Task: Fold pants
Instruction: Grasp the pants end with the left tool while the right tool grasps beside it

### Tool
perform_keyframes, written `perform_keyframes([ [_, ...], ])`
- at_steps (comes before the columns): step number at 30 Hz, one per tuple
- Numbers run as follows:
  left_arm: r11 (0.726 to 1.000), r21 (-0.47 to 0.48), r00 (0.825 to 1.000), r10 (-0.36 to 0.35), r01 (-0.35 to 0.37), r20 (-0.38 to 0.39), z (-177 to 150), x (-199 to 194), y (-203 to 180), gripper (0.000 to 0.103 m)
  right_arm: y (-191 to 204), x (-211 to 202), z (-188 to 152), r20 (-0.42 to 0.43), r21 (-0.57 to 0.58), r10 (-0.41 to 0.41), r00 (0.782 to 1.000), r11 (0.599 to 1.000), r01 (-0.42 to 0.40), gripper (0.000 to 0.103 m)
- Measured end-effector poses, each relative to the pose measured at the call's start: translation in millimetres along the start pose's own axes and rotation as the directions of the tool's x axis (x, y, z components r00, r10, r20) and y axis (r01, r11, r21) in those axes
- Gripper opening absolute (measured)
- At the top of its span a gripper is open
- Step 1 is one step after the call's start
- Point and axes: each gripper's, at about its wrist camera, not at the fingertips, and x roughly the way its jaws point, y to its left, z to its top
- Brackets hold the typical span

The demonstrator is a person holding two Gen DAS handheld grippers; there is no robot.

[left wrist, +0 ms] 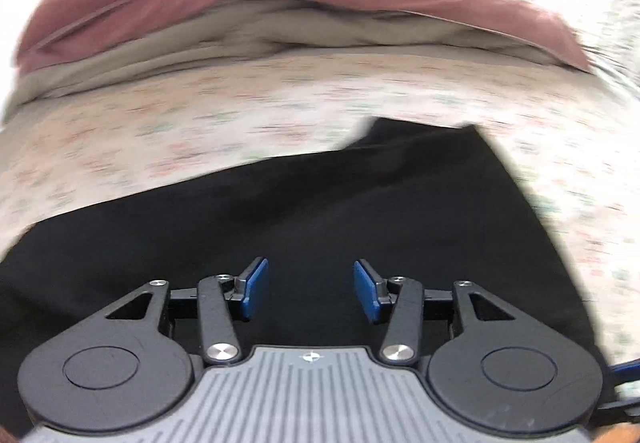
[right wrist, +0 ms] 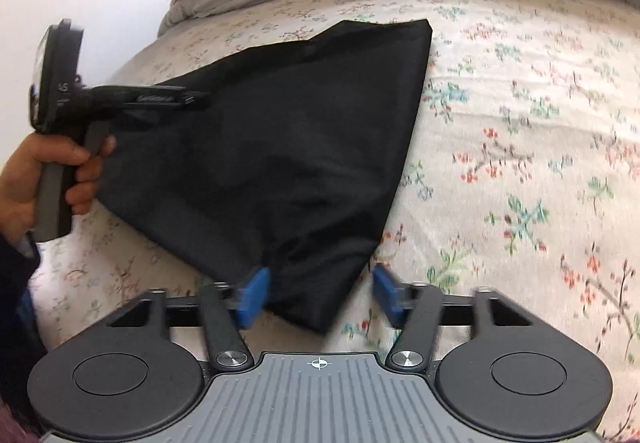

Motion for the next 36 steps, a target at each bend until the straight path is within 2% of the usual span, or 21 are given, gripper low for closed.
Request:
perform_keyframes([
  [2,0.996,0.022,0.996,-0.085,0.085,-0.015,7,7,-27,0.076,-8,-3,-4,-0.010,0.024,0.012,1.000,1.000,-0.012,0.025],
  [3,0.993,0.040,0.993,-0.112,0.113,-0.020,10,10,-40,0.076,-11,-5,-5,-0.014,0.037,0.021,1.000,0.999,-0.021,0.023],
  [7,0.974,0.152,0.986,-0.168,0.166,0.000,32,23,-97,0.076,-17,-9,-10,-0.022,0.079,0.062,0.998,0.995,-0.060,0.023],
  [10,0.960,0.207,0.982,-0.184,0.189,-0.043,50,43,-132,0.076,-30,-14,-14,-0.015,0.182,0.125,0.992,0.976,-0.120,0.023],
  [13,0.949,0.286,0.990,-0.113,0.132,-0.085,64,66,-158,0.076,-57,-21,-16,0.059,0.335,0.159,0.986,0.927,-0.170,0.030],
  [15,0.943,0.329,0.995,-0.030,0.059,-0.093,69,84,-168,0.083,-75,-22,-19,0.103,0.430,0.173,0.980,0.881,-0.201,0.030],
  [18,0.939,0.343,0.996,0.017,0.015,-0.090,77,91,-169,0.085,-84,-15,-22,0.106,0.491,0.219,0.970,0.836,-0.243,0.030],
  [21,0.933,0.358,0.994,0.066,-0.030,-0.089,78,93,-173,0.086,-77,-7,-24,0.104,0.484,0.232,0.967,0.837,-0.253,0.030],
  [24,0.913,0.396,0.989,0.135,-0.100,-0.062,77,86,-177,0.084,-70,-4,-27,0.111,0.487,0.240,0.964,0.833,-0.264,0.029],
  [28,0.897,0.417,0.982,0.183,-0.148,-0.045,73,84,-181,0.083,-71,-2,-31,0.107,0.504,0.259,0.960,0.818,-0.278,0.029],
  [29,0.890,0.426,0.980,0.196,-0.162,-0.037,72,85,-184,0.082,-72,-1,-31,0.109,0.508,0.257,0.960,0.816,-0.276,0.028],
  [31,0.879,0.440,0.976,0.214,-0.181,-0.026,70,87,-191,0.070,-74,0,-32,0.115,0.520,0.249,0.962,0.810,-0.272,0.022],
  [32,0.882,0.438,0.977,0.209,-0.172,-0.036,69,88,-193,0.049,-72,1,-32,0.117,0.519,0.244,0.963,0.811,-0.269,0.020],
  [33,0.888,0.432,0.979,0.199,-0.158,-0.052,69,89,-194,0.034,-70,1,-31,0.118,0.511,0.237,0.964,0.819,-0.263,0.016],
  [36,0.895,0.417,0.980,0.196,-0.159,-0.047,69,89,-195,0.030,-64,-2,-29,0.103,0.480,0.207,0.973,0.847,-0.230,0.005],
])
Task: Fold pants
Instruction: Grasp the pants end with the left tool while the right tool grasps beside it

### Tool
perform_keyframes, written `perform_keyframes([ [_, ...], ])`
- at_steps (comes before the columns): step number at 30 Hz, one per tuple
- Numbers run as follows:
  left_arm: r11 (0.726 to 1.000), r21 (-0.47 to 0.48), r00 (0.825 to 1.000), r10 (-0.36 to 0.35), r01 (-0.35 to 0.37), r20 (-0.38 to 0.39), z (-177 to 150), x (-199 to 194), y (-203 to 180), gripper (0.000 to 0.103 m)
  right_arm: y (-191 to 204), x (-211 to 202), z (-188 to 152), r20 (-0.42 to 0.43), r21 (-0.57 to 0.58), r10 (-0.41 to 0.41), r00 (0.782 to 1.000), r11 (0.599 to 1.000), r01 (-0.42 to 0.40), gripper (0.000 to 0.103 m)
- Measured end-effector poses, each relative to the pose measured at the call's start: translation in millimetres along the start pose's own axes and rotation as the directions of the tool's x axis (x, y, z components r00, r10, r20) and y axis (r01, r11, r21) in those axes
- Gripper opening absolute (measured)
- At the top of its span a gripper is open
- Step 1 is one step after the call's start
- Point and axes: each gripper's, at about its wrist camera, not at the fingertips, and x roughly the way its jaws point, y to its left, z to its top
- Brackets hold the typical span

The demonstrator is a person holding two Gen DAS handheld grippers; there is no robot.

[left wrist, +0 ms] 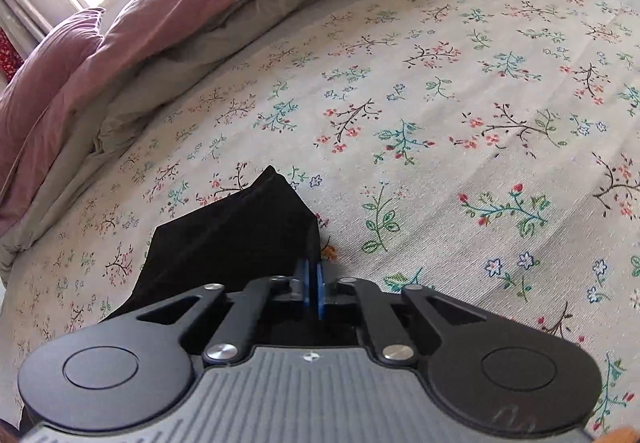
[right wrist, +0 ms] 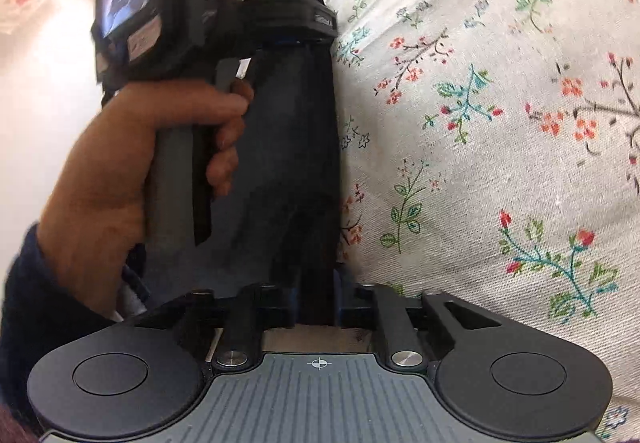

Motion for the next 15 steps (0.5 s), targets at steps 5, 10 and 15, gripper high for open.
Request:
perform_keyframes([
  [5,0.990,-0.129,0.998,-0.055,0.058,0.024,4,-8,21,0.030,14,-13,2,0.019,-0.036,0.012,1.000,0.999,-0.011,0.002],
  [10,0.942,-0.290,0.985,-0.166,0.172,0.045,25,-18,48,0.029,30,-43,14,0.067,-0.089,0.049,0.997,0.995,-0.043,0.002],
  [15,0.914,-0.343,0.976,-0.197,0.218,0.094,53,-38,36,0.029,19,-79,27,0.124,-0.099,0.041,0.991,0.995,-0.029,0.002],
])
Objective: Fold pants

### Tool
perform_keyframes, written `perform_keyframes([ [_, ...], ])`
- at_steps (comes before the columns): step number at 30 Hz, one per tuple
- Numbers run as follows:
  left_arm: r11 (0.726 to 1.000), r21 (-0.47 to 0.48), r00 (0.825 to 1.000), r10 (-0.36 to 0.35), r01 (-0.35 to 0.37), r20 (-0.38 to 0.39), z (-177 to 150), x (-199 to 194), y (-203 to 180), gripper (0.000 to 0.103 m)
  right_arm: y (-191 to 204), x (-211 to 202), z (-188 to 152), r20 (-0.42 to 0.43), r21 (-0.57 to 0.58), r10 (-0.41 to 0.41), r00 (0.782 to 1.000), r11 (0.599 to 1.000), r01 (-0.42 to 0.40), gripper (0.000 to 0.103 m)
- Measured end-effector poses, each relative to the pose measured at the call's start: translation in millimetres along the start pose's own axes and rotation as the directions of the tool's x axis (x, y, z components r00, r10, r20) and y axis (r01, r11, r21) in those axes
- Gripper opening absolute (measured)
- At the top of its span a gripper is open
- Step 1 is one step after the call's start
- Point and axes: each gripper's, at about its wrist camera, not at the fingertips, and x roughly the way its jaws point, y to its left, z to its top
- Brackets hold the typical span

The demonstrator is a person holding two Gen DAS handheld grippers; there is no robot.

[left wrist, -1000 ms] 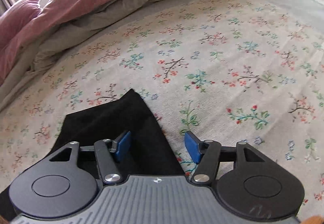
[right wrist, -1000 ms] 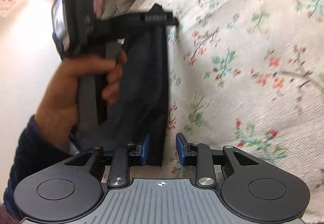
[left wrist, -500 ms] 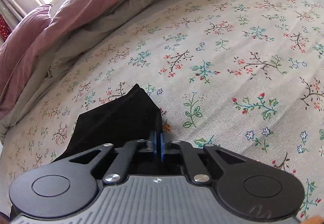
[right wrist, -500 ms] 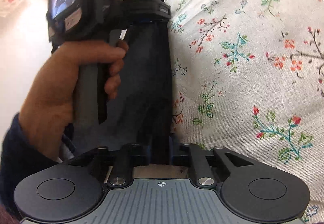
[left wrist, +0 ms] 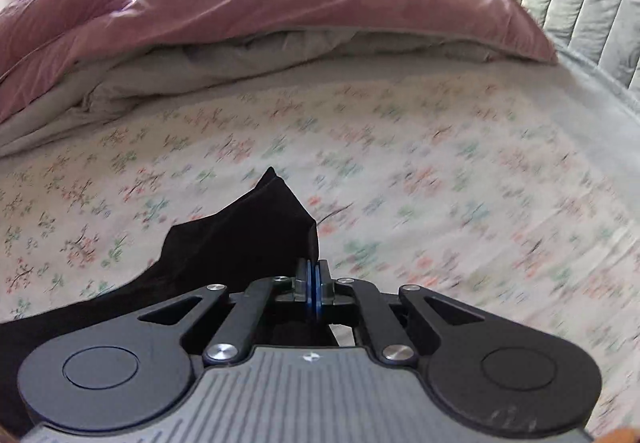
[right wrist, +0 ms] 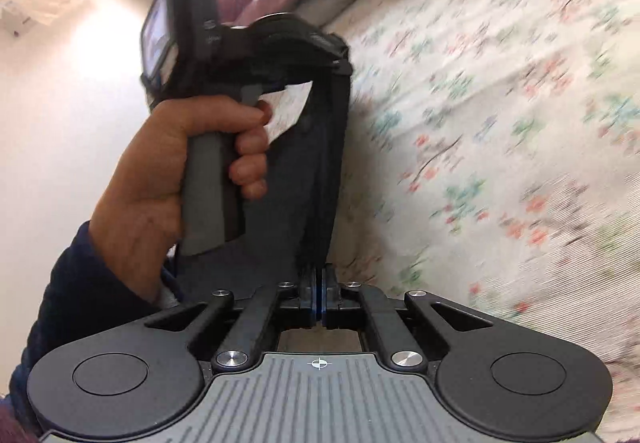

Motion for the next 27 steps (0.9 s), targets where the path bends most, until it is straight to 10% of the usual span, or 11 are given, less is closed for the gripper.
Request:
perform_keyframes([
  [19,0.993,0.007,0.993,-0.115,0.116,-0.029,-2,34,-120,0.030,-85,-106,15,0.000,-0.007,-0.171,0.985,0.985,0.171,0.014],
  [22,0.994,0.015,0.994,-0.109,0.110,-0.012,-2,26,-121,0.030,-80,-105,23,0.018,-0.029,-0.158,0.987,0.987,0.159,0.030],
  [24,0.994,0.018,0.994,-0.111,0.111,-0.006,-1,22,-120,0.030,-79,-98,27,0.022,-0.054,-0.168,0.986,0.984,0.169,0.059],
  [27,0.992,0.020,0.992,-0.122,0.122,-0.009,0,20,-118,0.030,-83,-73,35,0.003,-0.076,-0.184,0.983,0.980,0.184,0.065],
])
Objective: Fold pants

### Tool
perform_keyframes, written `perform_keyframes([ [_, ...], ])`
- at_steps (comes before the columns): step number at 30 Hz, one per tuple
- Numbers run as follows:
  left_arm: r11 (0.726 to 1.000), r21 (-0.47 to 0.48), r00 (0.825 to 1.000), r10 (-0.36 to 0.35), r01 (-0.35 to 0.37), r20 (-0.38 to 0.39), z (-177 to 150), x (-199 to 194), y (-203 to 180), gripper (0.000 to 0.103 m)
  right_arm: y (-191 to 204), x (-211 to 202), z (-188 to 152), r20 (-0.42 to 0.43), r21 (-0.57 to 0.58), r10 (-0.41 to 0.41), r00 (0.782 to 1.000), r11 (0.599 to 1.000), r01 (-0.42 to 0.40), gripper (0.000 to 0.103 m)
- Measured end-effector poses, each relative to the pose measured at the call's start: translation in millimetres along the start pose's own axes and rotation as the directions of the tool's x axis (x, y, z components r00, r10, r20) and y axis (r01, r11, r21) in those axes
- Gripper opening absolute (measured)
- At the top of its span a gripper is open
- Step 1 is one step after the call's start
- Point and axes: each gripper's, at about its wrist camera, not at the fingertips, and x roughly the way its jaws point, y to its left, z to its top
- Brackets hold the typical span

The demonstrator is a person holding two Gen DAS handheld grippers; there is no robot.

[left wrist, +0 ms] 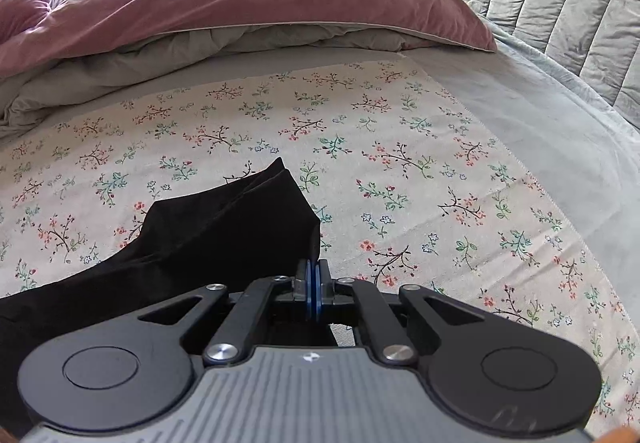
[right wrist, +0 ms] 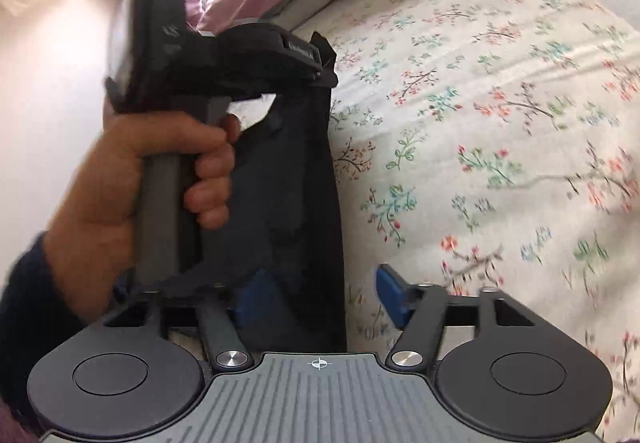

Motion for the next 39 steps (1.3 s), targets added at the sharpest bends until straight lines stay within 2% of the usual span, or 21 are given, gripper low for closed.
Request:
perform_keyframes([
  [4,0.999,-0.007,1.000,-0.031,0.031,-0.003,3,-4,7,0.030,-6,31,3,-0.066,0.055,0.073,0.995,0.996,-0.069,0.065],
  [7,0.998,-0.023,0.998,-0.062,0.062,-0.008,6,-5,15,0.030,-2,43,-3,-0.089,0.035,0.134,0.987,0.991,-0.132,0.061],
  [8,0.997,-0.026,0.998,-0.070,0.069,-0.008,6,-6,17,0.030,0,44,-5,-0.085,0.026,0.147,0.985,0.989,-0.145,0.052],
  [9,0.997,-0.027,0.997,-0.078,0.078,-0.007,7,-6,20,0.030,0,46,-6,-0.087,0.019,0.139,0.986,0.990,-0.138,0.034],
  [11,0.996,-0.025,0.996,-0.090,0.090,-0.011,7,-6,23,0.030,0,50,-9,-0.104,0.019,0.102,0.989,0.995,-0.101,0.013],
  [15,0.995,0.000,0.995,-0.101,0.101,-0.002,7,-7,24,0.030,0,45,-12,-0.085,0.022,0.104,0.991,0.994,-0.102,0.009],
  [20,0.994,-0.013,0.994,-0.111,0.111,-0.011,8,-2,20,0.030,0,24,-19,-0.043,0.064,0.100,0.994,0.993,-0.098,0.007],
  [26,0.994,-0.007,0.993,-0.114,0.114,-0.026,2,5,15,0.032,5,19,-25,-0.032,0.100,0.068,0.997,0.993,-0.065,0.007],
  [29,0.984,0.004,0.983,-0.179,0.179,-0.048,-1,3,14,0.040,12,25,-24,-0.033,0.093,0.046,0.998,0.995,-0.043,0.006],
  [31,0.979,-0.003,0.979,-0.205,0.205,-0.010,-4,-9,18,0.044,14,25,-23,-0.028,0.098,0.043,0.999,0.994,-0.040,0.006],
  [33,0.971,-0.016,0.970,-0.237,0.238,0.049,-8,-26,29,0.058,15,26,-21,-0.021,0.102,0.038,0.999,0.994,-0.036,0.006],
  [36,0.973,-0.010,0.960,-0.227,0.232,0.163,-18,-52,51,0.075,23,20,-23,-0.016,0.084,0.032,0.999,0.996,-0.030,0.006],
  [37,0.975,-0.010,0.956,-0.217,0.223,0.196,-23,-58,60,0.077,24,18,-23,-0.014,0.086,0.032,0.999,0.996,-0.031,0.006],
  [39,0.976,-0.037,0.956,-0.202,0.214,0.212,-31,-64,86,0.080,24,16,-25,-0.016,0.087,0.024,1.000,0.996,-0.022,0.006],
])
